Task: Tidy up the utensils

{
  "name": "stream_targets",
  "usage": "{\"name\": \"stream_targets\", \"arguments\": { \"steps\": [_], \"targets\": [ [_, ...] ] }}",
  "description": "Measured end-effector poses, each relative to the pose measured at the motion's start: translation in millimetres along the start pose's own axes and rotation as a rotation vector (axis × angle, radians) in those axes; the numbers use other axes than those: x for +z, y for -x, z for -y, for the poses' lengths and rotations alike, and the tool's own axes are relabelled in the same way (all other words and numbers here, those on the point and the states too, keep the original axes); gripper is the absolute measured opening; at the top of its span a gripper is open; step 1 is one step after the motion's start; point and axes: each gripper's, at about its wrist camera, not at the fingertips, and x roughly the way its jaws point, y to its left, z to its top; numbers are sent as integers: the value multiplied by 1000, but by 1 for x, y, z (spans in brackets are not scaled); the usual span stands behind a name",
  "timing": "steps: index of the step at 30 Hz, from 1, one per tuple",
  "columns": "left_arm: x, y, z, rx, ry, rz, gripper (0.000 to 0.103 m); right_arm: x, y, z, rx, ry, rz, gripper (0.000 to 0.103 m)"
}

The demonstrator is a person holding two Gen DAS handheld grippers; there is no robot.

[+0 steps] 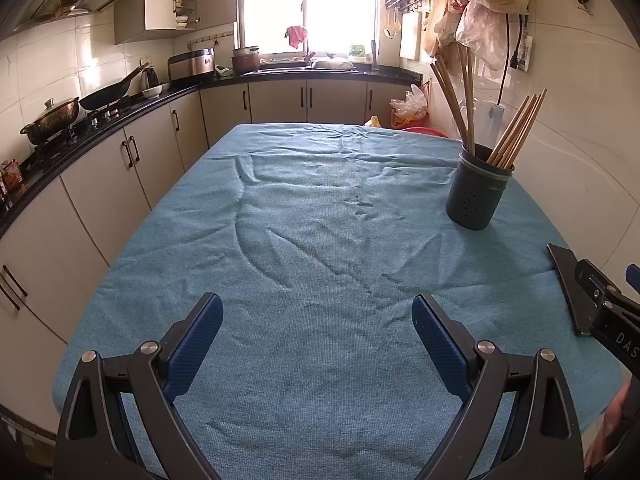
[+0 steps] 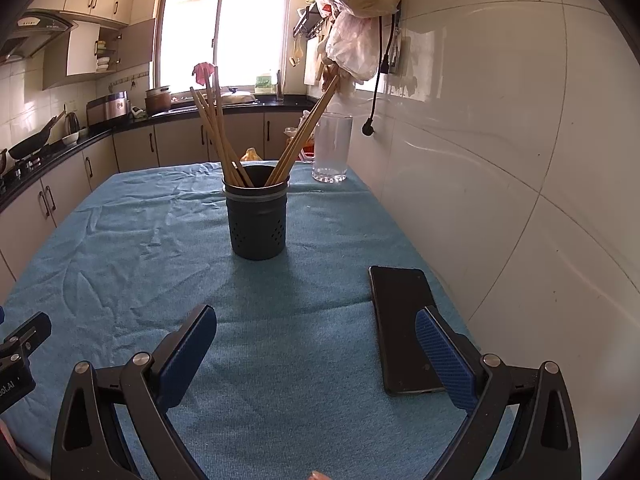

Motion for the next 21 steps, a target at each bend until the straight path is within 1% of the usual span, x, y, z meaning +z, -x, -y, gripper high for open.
{"name": "stream_targets", "arguments": {
  "steps": [21],
  "targets": [
    [0,-1,1,-4,0,-1,95,-2,-4,-1,-1,8,-15,101]
  ]
}}
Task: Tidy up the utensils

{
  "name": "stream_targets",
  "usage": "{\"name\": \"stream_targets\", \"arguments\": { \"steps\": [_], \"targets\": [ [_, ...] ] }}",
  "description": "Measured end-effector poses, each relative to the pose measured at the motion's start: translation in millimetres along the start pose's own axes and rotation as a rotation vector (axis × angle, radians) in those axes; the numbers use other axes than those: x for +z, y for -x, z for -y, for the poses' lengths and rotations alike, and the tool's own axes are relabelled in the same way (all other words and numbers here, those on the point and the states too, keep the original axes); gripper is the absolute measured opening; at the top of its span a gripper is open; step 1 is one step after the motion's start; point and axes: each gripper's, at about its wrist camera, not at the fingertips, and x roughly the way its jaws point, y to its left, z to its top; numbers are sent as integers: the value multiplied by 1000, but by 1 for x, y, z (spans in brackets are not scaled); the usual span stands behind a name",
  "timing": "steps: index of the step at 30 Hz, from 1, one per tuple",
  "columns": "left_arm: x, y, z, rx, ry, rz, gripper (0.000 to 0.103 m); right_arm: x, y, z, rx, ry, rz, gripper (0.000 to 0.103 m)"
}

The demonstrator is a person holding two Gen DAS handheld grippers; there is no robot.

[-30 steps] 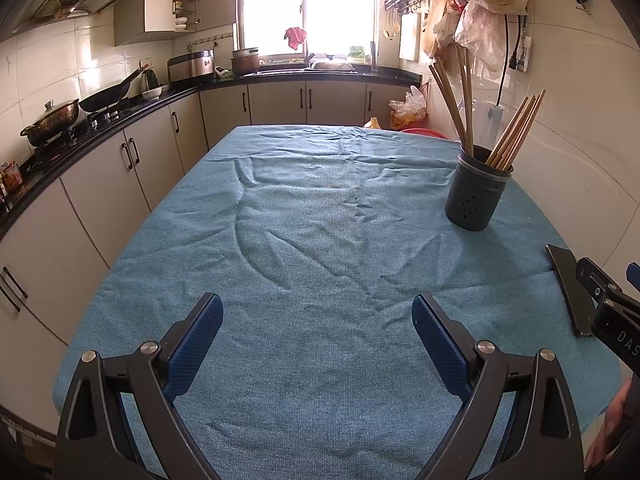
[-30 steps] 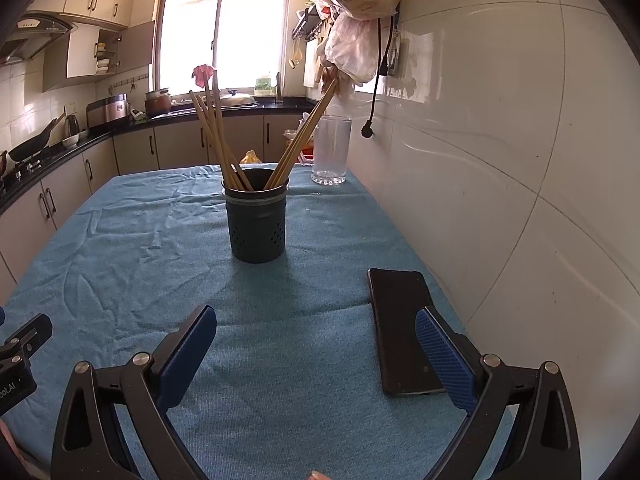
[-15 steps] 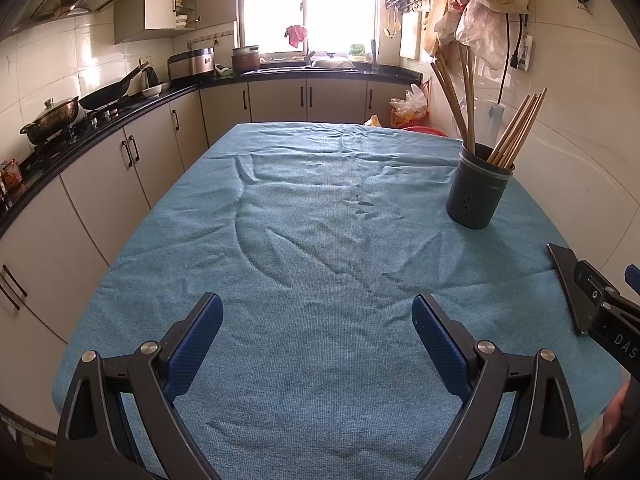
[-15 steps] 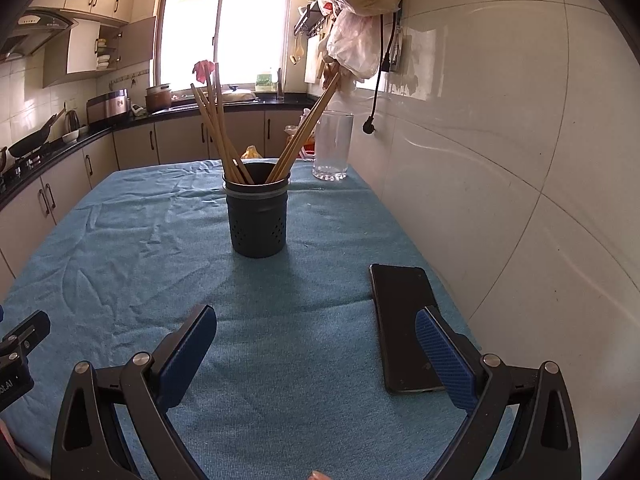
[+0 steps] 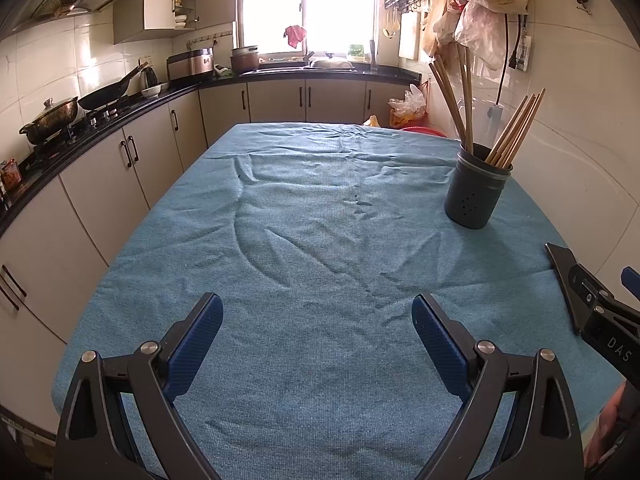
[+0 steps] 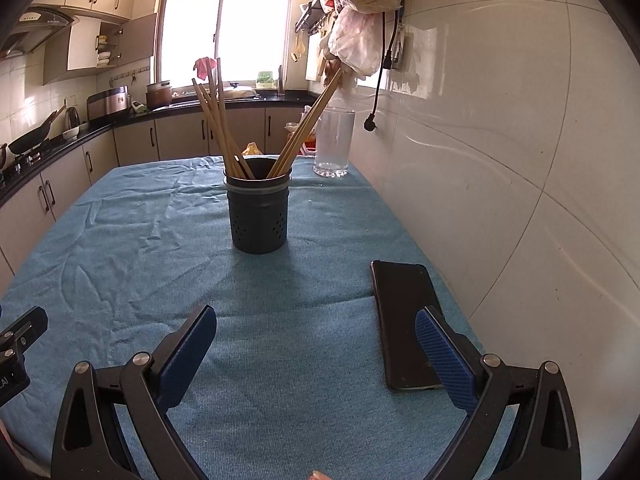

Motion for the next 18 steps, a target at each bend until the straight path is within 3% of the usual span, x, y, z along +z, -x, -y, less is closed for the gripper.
{"name": "stream_targets", "arguments": {
  "steps": [18],
  "targets": [
    [0,1,-3,3,10,0,95,-3,-4,-6,2,19,-12,101]
  ]
}}
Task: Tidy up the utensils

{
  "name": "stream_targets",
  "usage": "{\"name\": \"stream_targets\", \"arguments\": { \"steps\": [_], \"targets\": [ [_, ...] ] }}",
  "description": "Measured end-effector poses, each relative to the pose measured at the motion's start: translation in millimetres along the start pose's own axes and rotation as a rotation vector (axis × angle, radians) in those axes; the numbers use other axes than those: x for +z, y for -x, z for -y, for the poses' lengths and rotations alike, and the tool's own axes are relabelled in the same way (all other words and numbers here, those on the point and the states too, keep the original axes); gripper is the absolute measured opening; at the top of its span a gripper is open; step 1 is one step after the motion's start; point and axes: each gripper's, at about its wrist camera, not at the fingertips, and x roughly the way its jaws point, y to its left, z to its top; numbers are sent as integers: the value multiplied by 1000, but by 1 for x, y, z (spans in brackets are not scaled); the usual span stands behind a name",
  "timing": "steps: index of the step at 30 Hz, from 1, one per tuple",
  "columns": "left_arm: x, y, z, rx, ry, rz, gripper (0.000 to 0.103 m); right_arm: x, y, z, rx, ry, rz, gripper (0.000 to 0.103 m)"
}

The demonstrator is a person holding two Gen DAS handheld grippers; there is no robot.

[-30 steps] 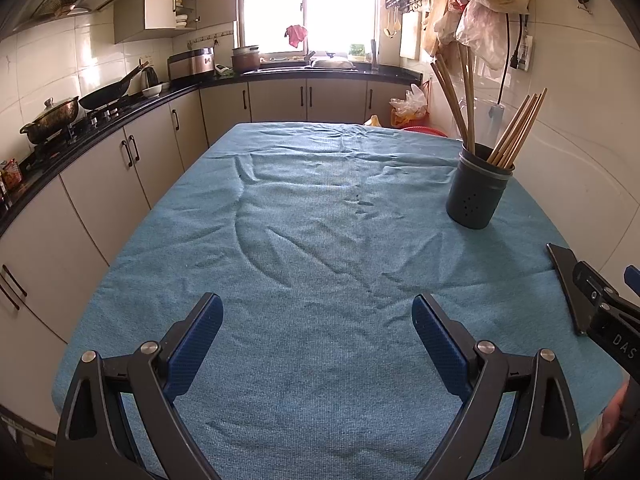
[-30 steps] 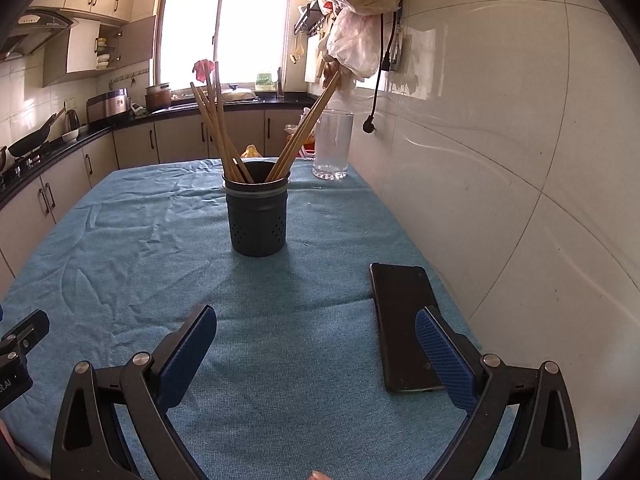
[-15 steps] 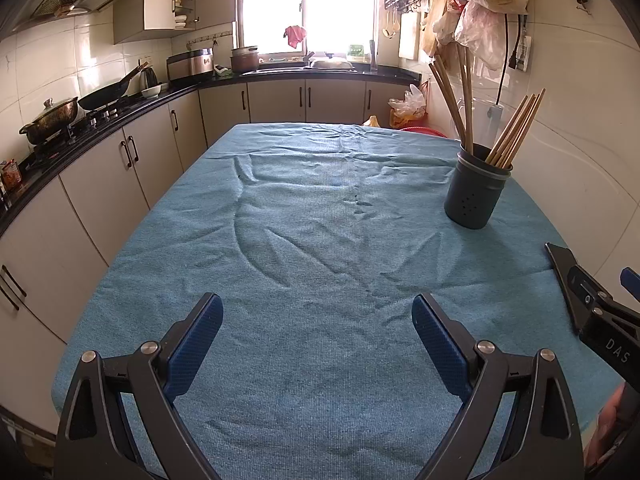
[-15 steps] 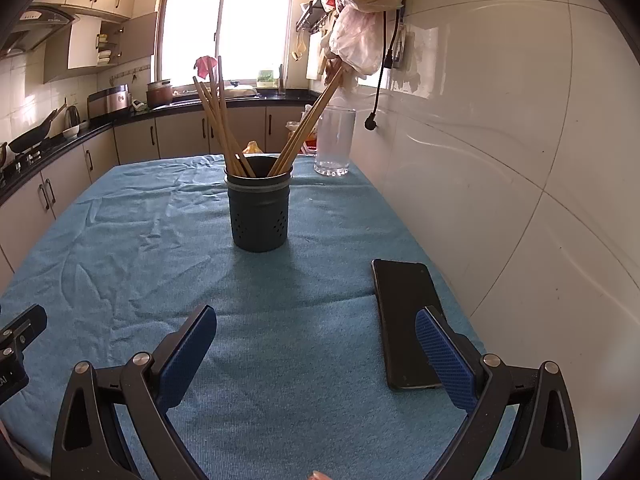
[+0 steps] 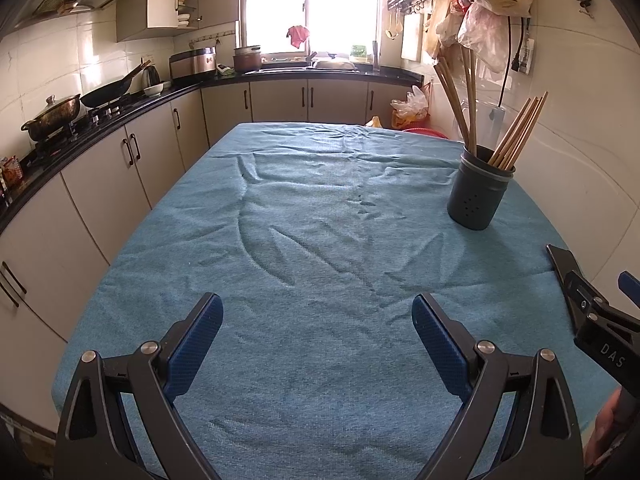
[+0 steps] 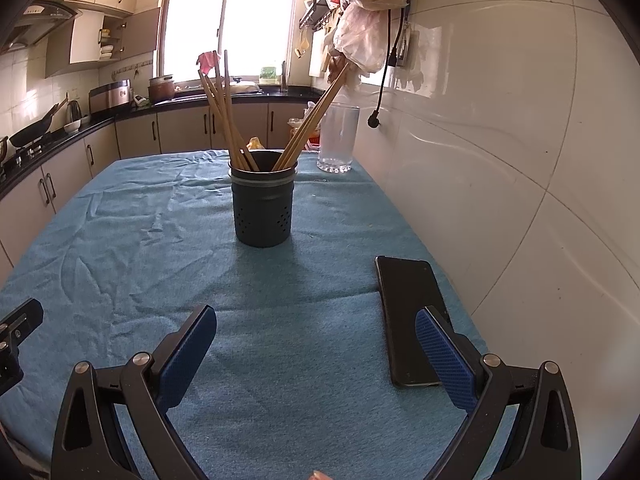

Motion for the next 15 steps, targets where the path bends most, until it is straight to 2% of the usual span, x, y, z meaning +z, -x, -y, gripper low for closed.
{"name": "stream_targets", "arguments": {
  "steps": [15],
  "targets": [
    [-1,-2,-12,5,29,-5,95,1,-2,-11,5,34,-4,101]
  ]
}}
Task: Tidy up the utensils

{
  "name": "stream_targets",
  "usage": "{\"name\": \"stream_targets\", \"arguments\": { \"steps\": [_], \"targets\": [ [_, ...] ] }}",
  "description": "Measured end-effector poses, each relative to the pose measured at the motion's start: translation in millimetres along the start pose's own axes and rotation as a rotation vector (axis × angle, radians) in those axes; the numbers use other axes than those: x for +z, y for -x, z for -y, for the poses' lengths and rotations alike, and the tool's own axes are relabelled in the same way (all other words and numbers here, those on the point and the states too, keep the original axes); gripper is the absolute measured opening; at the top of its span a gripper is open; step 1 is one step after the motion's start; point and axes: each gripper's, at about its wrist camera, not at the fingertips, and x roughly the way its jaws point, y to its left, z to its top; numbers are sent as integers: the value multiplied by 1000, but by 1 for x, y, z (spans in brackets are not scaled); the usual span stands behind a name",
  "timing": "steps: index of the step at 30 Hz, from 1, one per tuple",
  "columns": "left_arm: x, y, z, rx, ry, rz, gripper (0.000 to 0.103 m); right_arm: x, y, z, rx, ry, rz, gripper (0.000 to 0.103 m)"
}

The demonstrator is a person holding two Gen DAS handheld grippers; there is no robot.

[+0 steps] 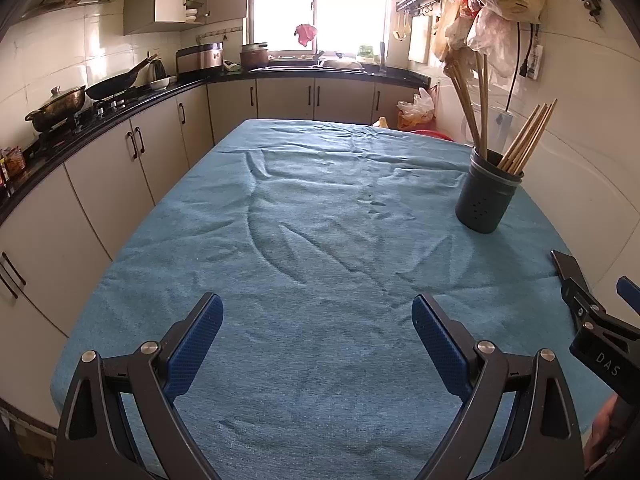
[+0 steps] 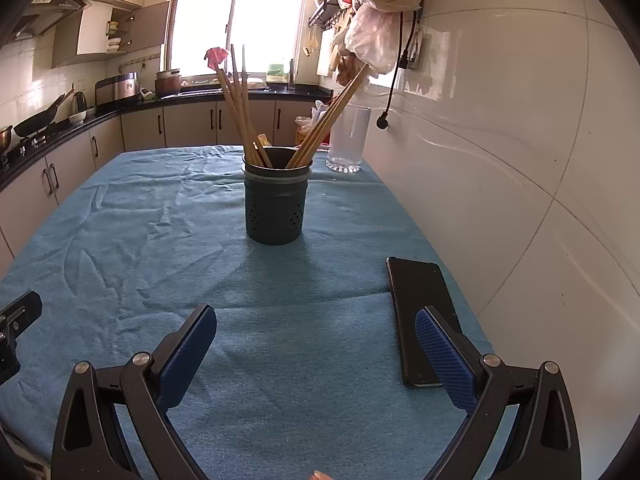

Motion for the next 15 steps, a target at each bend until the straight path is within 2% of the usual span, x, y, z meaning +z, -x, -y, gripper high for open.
{"name": "stream_targets", "arguments": {
  "steps": [7,10,13,15],
  "targets": [
    [2,-5,-8,2,16,-9,95,3,-9,-7,13,10,-12,101],
    [7,-12,-21,5,54,-26,95,7,-17,-12,22,21,-20,101],
    [12,-19,-41,45,90,-17,95,13,-29,-15,51,16,-38,102],
    [18,-29,-58,77,115,-28,95,18,-46,-14,98,-3,-83,102]
  ]
}}
